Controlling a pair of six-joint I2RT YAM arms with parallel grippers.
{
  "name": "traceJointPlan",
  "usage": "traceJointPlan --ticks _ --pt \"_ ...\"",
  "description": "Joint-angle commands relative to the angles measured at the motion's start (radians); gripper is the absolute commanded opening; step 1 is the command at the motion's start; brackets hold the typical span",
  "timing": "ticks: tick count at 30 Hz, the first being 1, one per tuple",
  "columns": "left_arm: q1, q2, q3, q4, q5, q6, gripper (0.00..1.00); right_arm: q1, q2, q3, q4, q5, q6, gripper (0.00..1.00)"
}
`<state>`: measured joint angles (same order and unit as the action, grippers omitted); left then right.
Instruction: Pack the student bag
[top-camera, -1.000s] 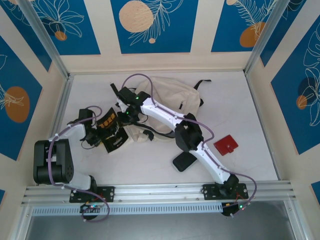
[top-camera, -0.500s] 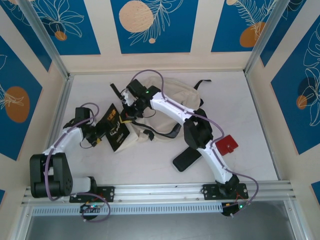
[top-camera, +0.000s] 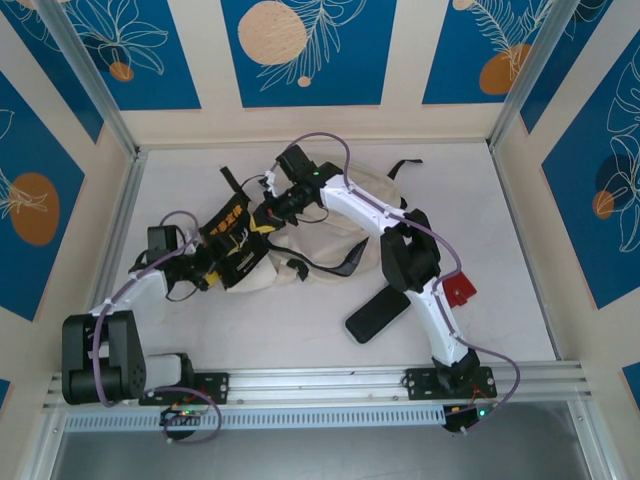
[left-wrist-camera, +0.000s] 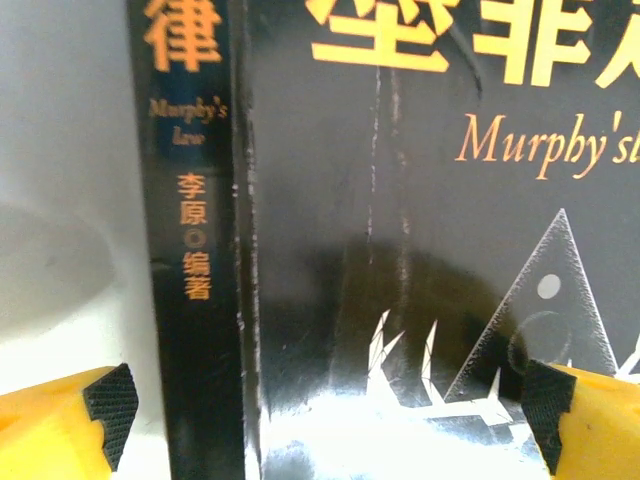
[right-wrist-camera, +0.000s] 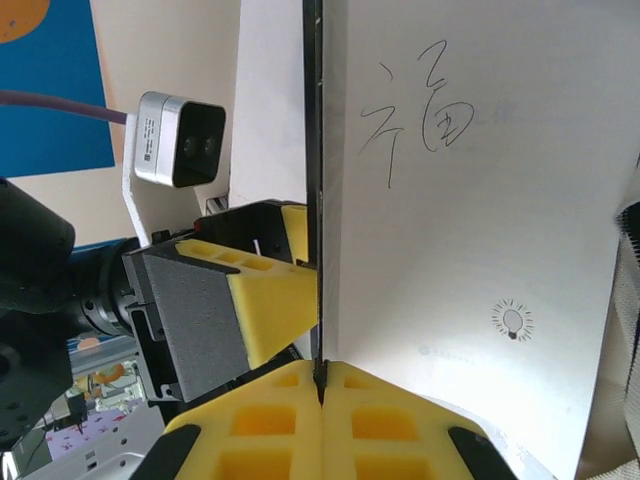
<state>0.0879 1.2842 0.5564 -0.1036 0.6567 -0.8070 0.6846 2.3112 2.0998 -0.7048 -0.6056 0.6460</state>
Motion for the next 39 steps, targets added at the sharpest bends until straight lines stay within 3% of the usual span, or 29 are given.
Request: traceJointPlan --ticks 1,5,8,13,15,19,23,27,32,36,39 --pt "0.010 0.022 -0.017 0.157 0.104 -0.047 0.99 -0.011 -0.062 -0.016 0.028 -0.042 0.018 0.00" --pt "0.010 0.040 -0.027 0.215 0.110 -0.063 0.89 -0.015 -0.062 -0.032 0.034 -0.039 0.024 0.00" --pt "0.010 0.041 -0.030 0.235 0.111 -0.070 0.69 -0.020 -0.061 -0.038 0.027 -0.025 0.021 0.02" --pt "0.010 0.013 -0.014 0.173 0.057 -0.046 0.41 -0.029 -0.089 -0.067 -0.017 0.088 -0.013 0.47" --pt "0.011 -0.016 0.009 0.086 0.027 -0.003 0.27 -0.038 -0.124 -0.105 -0.021 0.157 -0.023 0.57" --pt "0.012 -0.083 0.126 -0.191 -0.083 0.132 0.15 -0.065 -0.194 -0.194 -0.005 0.246 -0.028 0.67" --pt "0.012 -0.132 0.225 -0.392 -0.184 0.209 0.08 -0.099 -0.261 -0.285 0.036 0.271 -0.019 0.70" --pt "0.012 -0.188 0.275 -0.456 -0.185 0.223 0.06 -0.123 -0.326 -0.371 0.099 0.252 -0.004 0.74" --pt "0.008 -0.237 0.325 -0.424 -0.057 0.195 0.05 -0.152 -0.382 -0.435 0.190 0.112 0.001 0.79" --pt "-0.006 -0.257 0.332 -0.292 0.098 0.110 0.05 -0.174 -0.418 -0.489 0.313 -0.038 0.036 0.86" --pt "-0.031 -0.261 0.325 -0.169 0.153 0.010 0.05 -0.178 -0.429 -0.500 0.375 -0.121 0.065 0.89"
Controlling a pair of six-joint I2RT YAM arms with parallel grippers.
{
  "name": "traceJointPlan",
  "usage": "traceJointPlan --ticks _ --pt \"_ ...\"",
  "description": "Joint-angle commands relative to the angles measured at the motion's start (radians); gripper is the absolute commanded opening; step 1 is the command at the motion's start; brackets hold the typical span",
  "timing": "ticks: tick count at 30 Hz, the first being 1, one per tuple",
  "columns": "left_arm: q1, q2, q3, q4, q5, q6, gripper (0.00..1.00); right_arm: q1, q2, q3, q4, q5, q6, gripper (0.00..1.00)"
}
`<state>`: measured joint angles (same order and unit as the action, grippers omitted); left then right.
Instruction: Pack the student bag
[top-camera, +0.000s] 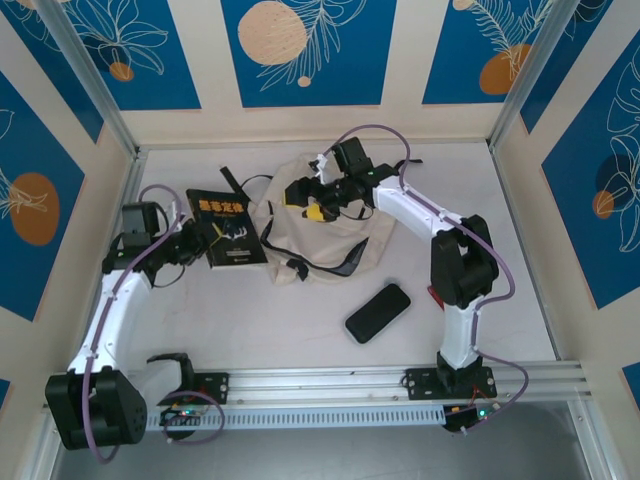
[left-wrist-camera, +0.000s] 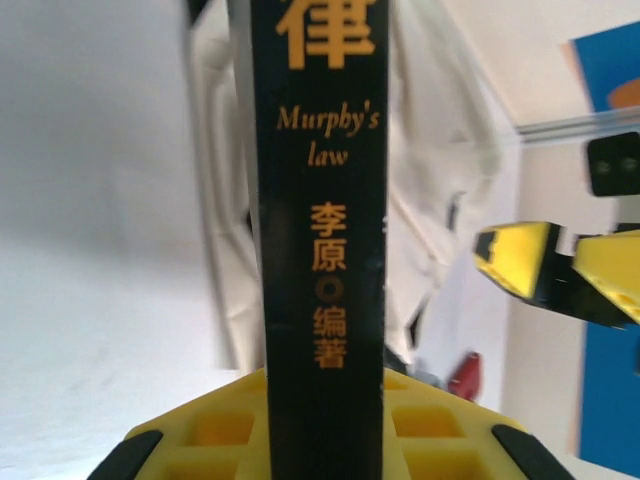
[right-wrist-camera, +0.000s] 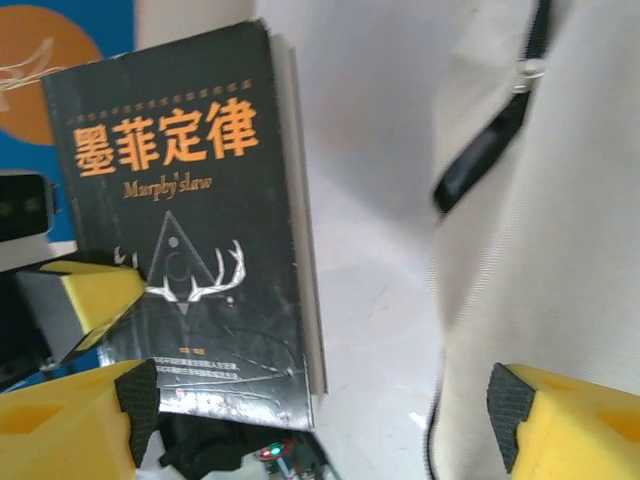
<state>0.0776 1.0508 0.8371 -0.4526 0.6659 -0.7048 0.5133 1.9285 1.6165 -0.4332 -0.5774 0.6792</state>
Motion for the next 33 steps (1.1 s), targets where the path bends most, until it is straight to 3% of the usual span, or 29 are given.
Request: traceJointPlan --ticks 1,7,13,22,29,33 --pt "-0.034 -0.025 0.045 0.215 0.155 -0.118 0.05 -0.006 -0.045 -0.015 0.116 -0.165 0.043 0.90" --pt "-0.120 0.011 0.088 0.393 0.196 -0.224 0.06 -0.015 -0.024 -0.002 0.174 -0.240 0.102 0.95" --pt "-0.183 0.066 0.149 0.464 0.193 -0.267 0.06 -0.022 0.032 -0.003 0.252 -0.347 0.154 0.97" --pt "-0.241 0.110 0.200 0.504 0.198 -0.310 0.06 -0.046 0.012 -0.107 0.511 -0.445 0.323 0.96" --pt "-0.248 0.118 0.188 0.523 0.191 -0.346 0.06 -0.068 -0.009 -0.179 0.790 -0.487 0.535 0.92" --pt "-0.249 0.124 0.182 0.523 0.187 -0.361 0.05 -0.083 -0.039 -0.212 0.891 -0.479 0.615 0.83"
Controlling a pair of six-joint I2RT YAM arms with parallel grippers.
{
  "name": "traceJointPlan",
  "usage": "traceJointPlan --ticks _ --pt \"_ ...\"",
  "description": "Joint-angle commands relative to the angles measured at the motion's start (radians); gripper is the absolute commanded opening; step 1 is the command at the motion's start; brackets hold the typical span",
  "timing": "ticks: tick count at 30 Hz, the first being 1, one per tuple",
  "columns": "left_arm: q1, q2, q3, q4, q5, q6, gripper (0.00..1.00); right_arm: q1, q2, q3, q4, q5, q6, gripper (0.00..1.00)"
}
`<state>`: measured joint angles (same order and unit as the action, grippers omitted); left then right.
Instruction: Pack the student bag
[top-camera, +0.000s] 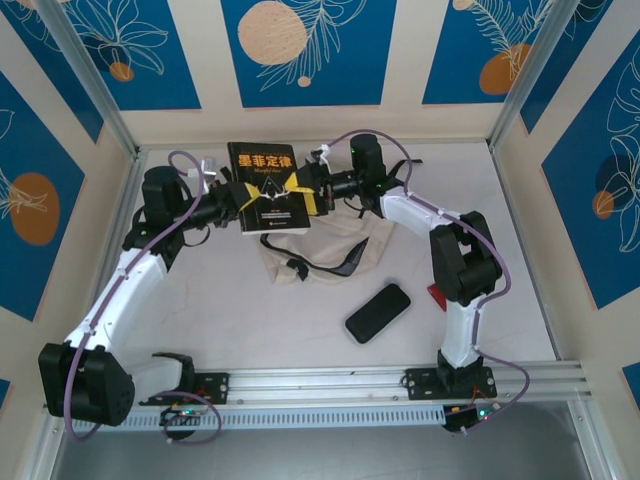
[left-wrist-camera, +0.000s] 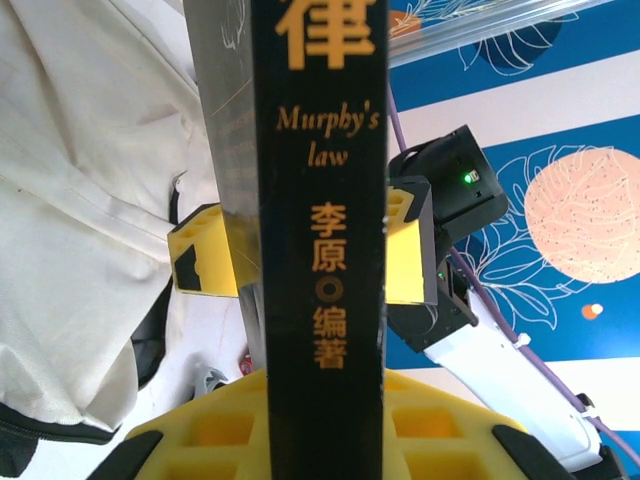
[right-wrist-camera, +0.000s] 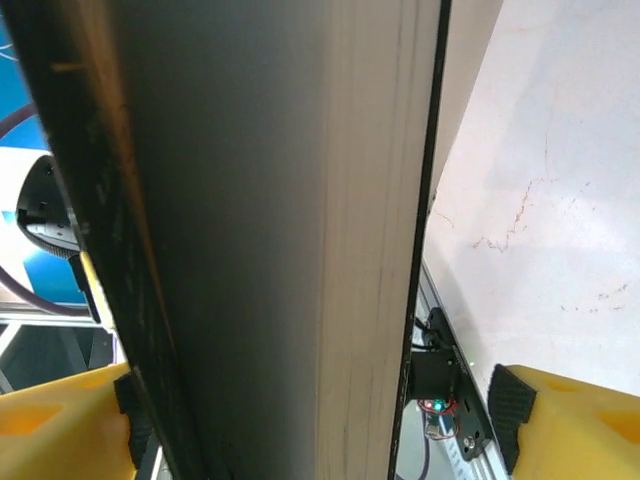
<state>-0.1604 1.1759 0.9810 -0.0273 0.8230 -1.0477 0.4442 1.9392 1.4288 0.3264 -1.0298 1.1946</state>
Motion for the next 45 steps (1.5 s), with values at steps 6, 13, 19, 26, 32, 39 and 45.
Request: traceJointPlan --ticks 6,13,19,26,32,39,45 --pt "-0.018 0.012 0.032 0.114 0.038 -0.029 0.05 -0.018 -0.075 -0.037 0.192 -0.028 0.163 0.65" --pt "-0.029 0.032 0.033 0.143 0.042 -0.038 0.04 -0.014 -0.071 -0.047 0.240 -0.029 0.205 0.69" --pt "-0.038 0.046 0.045 0.161 0.047 -0.043 0.04 -0.011 -0.056 -0.046 0.222 -0.016 0.200 0.90" --pt "-0.043 0.061 0.048 0.137 0.022 -0.020 0.04 -0.018 -0.055 -0.065 0.304 -0.029 0.273 0.76" --pt "-0.042 0.037 0.023 0.086 -0.033 -0.010 0.18 -0.040 -0.094 -0.100 0.309 0.028 0.303 0.22" --pt "-0.053 0.012 -0.050 0.126 -0.172 -0.109 0.72 -0.055 -0.130 -0.144 0.387 0.231 0.336 0.06" --pt "-0.135 -0.037 -0.160 0.272 -0.382 -0.244 0.94 -0.065 -0.105 -0.150 0.409 0.396 0.387 0.05"
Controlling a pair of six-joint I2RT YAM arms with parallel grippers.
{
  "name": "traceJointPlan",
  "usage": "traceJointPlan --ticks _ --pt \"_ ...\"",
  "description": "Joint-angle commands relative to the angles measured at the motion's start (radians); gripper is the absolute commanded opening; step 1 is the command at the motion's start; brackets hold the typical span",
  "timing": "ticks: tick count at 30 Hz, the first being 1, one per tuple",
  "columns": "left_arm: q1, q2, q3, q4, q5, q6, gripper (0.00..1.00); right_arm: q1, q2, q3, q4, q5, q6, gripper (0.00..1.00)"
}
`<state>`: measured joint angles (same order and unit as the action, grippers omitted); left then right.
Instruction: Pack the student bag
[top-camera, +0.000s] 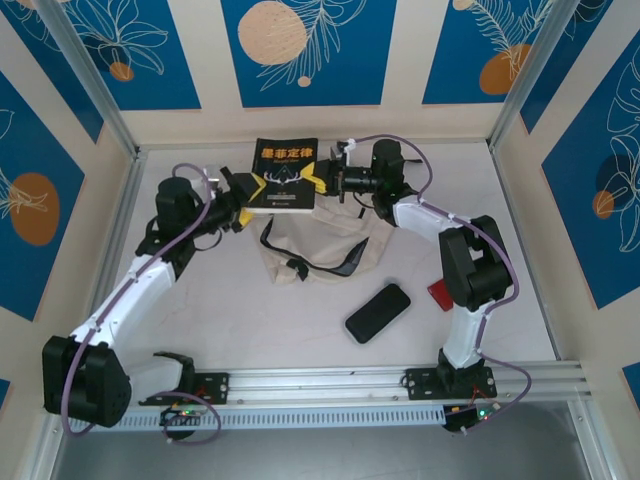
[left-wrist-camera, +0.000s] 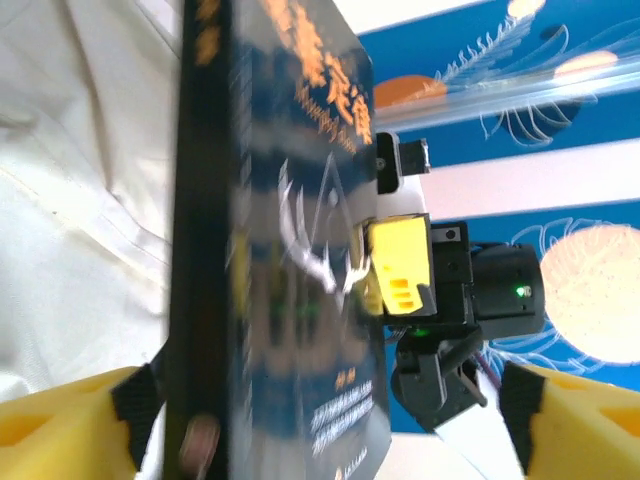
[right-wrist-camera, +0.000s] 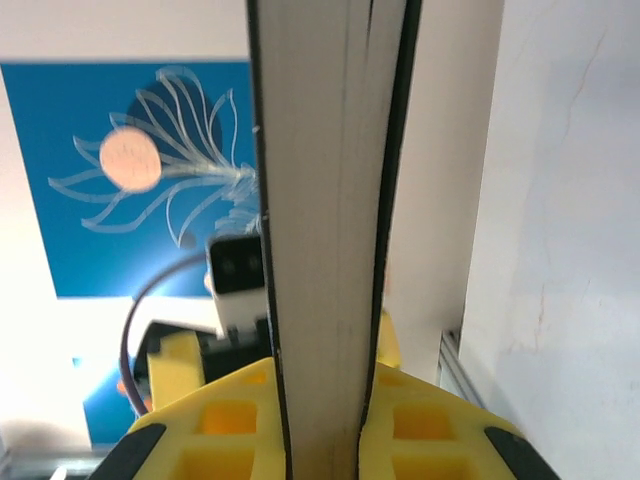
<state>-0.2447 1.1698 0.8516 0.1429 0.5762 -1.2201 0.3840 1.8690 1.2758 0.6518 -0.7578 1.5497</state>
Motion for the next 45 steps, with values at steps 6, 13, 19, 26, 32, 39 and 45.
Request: traceJointPlan --ticks 6,13,19,26,32,39,45 --pt "-0.146 -0.033 -0.065 0.144 -0.342 -0.162 0.95 0.014 -0.026 -0.006 0.009 0.257 0.045 0.05" --pt "-0.212 0.016 -0.074 0.226 -0.486 -0.234 0.92 0.037 -0.022 -0.040 0.018 0.342 0.099 0.05" --pt "-0.252 0.095 -0.046 0.255 -0.537 -0.256 0.83 0.062 -0.036 -0.047 -0.004 0.371 0.105 0.06" --pt "-0.263 0.126 -0.059 0.317 -0.595 -0.263 0.76 0.072 -0.041 -0.058 -0.009 0.366 0.100 0.06" --pt "-0.269 0.127 -0.070 0.263 -0.682 -0.338 0.62 0.087 -0.050 -0.079 -0.001 0.356 0.112 0.06" --pt "-0.274 0.124 -0.078 0.241 -0.739 -0.356 0.38 0.095 -0.064 -0.105 -0.032 0.344 0.096 0.07" --pt "-0.275 0.135 -0.083 0.216 -0.763 -0.342 0.12 0.093 -0.097 -0.117 -0.132 0.318 0.016 0.10"
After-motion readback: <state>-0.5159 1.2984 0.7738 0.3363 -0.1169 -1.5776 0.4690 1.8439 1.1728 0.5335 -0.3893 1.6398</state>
